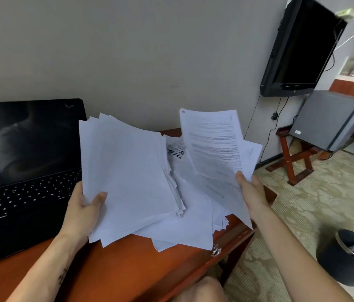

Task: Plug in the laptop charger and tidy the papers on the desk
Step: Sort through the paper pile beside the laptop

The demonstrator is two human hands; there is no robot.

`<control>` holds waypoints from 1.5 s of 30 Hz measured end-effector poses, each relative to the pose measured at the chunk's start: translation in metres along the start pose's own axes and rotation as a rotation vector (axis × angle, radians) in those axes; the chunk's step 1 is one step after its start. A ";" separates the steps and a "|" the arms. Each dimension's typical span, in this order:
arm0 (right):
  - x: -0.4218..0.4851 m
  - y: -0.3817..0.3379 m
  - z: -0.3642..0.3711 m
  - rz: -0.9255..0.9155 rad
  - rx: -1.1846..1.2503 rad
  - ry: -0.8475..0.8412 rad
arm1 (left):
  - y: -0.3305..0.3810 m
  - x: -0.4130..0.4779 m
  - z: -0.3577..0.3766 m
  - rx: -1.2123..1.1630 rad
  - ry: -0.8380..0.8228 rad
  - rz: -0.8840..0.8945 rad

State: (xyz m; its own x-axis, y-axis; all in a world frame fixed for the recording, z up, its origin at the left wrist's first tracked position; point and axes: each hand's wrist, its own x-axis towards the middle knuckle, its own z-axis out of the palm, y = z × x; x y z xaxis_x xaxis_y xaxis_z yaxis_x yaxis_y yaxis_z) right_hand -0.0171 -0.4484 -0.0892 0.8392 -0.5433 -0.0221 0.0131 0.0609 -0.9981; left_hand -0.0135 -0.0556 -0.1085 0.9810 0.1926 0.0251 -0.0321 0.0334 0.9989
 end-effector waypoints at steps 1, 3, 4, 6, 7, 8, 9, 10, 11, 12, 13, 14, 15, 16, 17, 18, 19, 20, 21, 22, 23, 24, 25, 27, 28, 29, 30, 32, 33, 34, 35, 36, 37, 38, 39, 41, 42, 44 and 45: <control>-0.004 -0.002 0.008 0.014 -0.025 -0.058 | 0.000 -0.001 0.001 -0.003 -0.023 -0.012; -0.007 0.000 0.022 0.024 -0.103 -0.182 | -0.001 -0.003 0.004 -0.020 -0.070 -0.051; -0.008 0.002 0.028 0.028 -0.140 -0.245 | -0.001 -0.004 0.006 -0.033 -0.094 -0.075; -0.010 0.008 0.038 0.042 -0.207 -0.356 | -0.005 -0.005 0.010 -0.032 -0.145 -0.124; -0.010 0.011 0.041 0.039 -0.237 -0.390 | -0.006 -0.006 0.012 -0.018 -0.174 -0.137; -0.011 0.014 0.045 0.029 -0.263 -0.407 | -0.008 -0.007 0.013 0.009 -0.194 -0.145; -0.012 0.018 0.048 0.012 -0.279 -0.407 | -0.011 -0.007 0.015 0.028 -0.201 -0.153; -0.013 0.021 0.050 -0.006 -0.290 -0.397 | -0.013 -0.006 0.015 0.039 -0.202 -0.158; -0.014 0.024 0.052 -0.025 -0.303 -0.389 | -0.014 -0.006 0.015 0.045 -0.203 -0.155; -0.016 0.027 0.054 -0.050 -0.326 -0.391 | -0.013 -0.007 0.016 0.053 -0.213 -0.140; -0.016 0.029 0.056 -0.081 -0.358 -0.401 | -0.012 -0.008 0.016 0.057 -0.225 -0.123; -0.017 0.030 0.058 -0.113 -0.393 -0.413 | -0.010 -0.009 0.016 0.066 -0.247 -0.108; -0.019 0.029 0.060 -0.145 -0.421 -0.425 | -0.009 -0.009 0.016 0.081 -0.275 -0.095; -0.020 0.028 0.062 -0.171 -0.443 -0.437 | -0.009 -0.010 0.015 0.110 -0.305 -0.089; -0.020 0.027 0.064 -0.191 -0.463 -0.454 | -0.010 -0.009 0.015 0.145 -0.324 -0.085; -0.021 0.027 0.065 -0.211 -0.495 -0.468 | -0.013 -0.008 0.015 0.184 -0.318 -0.089; -0.020 0.028 0.065 -0.233 -0.541 -0.472 | -0.015 -0.007 0.015 0.214 -0.295 -0.100; -0.020 0.028 0.064 -0.255 -0.600 -0.457 | -0.016 -0.006 0.015 0.232 -0.268 -0.115; -0.019 0.030 0.063 -0.274 -0.662 -0.419 | -0.017 -0.006 0.014 0.239 -0.247 -0.128; -0.019 0.030 0.061 -0.291 -0.719 -0.364 | -0.017 -0.006 0.014 0.241 -0.239 -0.138; -0.020 0.030 0.059 -0.303 -0.759 -0.307 | -0.018 -0.005 0.014 0.241 -0.235 -0.151; -0.022 0.029 0.055 -0.304 -0.781 -0.262 | -0.020 -0.004 0.013 0.238 -0.239 -0.170; -0.025 0.028 0.052 -0.301 -0.785 -0.231 | -0.021 -0.003 0.012 0.233 -0.247 -0.186; -0.033 0.028 0.043 -0.290 -0.761 -0.189 | -0.021 -0.002 0.010 0.223 -0.271 -0.207; -0.039 0.028 0.038 -0.274 -0.745 -0.174 | -0.020 -0.002 0.010 0.221 -0.286 -0.210; -0.045 0.029 0.034 -0.248 -0.738 -0.161 | -0.019 -0.003 0.009 0.221 -0.304 -0.210; -0.052 0.031 0.032 -0.220 -0.735 -0.159 | -0.018 -0.003 0.008 0.231 -0.318 -0.208; -0.065 0.035 0.029 -0.197 -0.760 -0.197 | -0.015 -0.004 0.007 0.226 -0.335 -0.200; -0.071 0.038 0.029 -0.199 -0.800 -0.214 | -0.015 -0.003 0.006 0.225 -0.343 -0.191; -0.077 0.038 0.029 -0.208 -0.849 -0.220 | -0.015 -0.003 0.006 0.227 -0.349 -0.182; -0.082 0.039 0.030 -0.234 -0.917 -0.210 | -0.015 -0.003 0.006 0.219 -0.351 -0.173; -0.086 0.039 0.030 -0.266 -1.001 -0.195 | -0.014 -0.004 0.007 0.205 -0.350 -0.166; -0.091 0.039 0.030 -0.297 -1.101 -0.179 | -0.012 -0.005 0.008 0.189 -0.344 -0.158; -0.096 0.038 0.030 -0.321 -1.192 -0.168 | -0.011 -0.007 0.009 0.173 -0.347 -0.149; -0.101 0.039 0.031 -0.338 -1.266 -0.159 | -0.013 -0.006 0.009 0.171 -0.343 -0.140; -0.110 0.041 0.031 -0.370 -1.305 -0.146 | -0.014 -0.005 0.009 0.197 -0.342 -0.126; -0.111 0.042 0.031 -0.382 -1.285 -0.134 | -0.015 -0.004 0.008 0.216 -0.336 -0.119; -0.109 0.043 0.031 -0.411 -1.216 -0.095 | -0.016 -0.004 0.007 0.242 -0.325 -0.116; -0.106 0.043 0.032 -0.441 -1.193 -0.073 | -0.017 -0.004 0.008 0.251 -0.319 -0.115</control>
State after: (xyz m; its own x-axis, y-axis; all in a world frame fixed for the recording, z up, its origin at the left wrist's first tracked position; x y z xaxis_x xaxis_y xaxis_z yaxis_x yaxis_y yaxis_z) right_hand -0.0882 -0.3617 -0.1277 0.9169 -0.2758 0.2885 -0.1656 -0.9206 -0.3538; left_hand -0.0151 -0.0647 -0.1252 0.9869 -0.1129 -0.1156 0.0900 -0.2103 0.9735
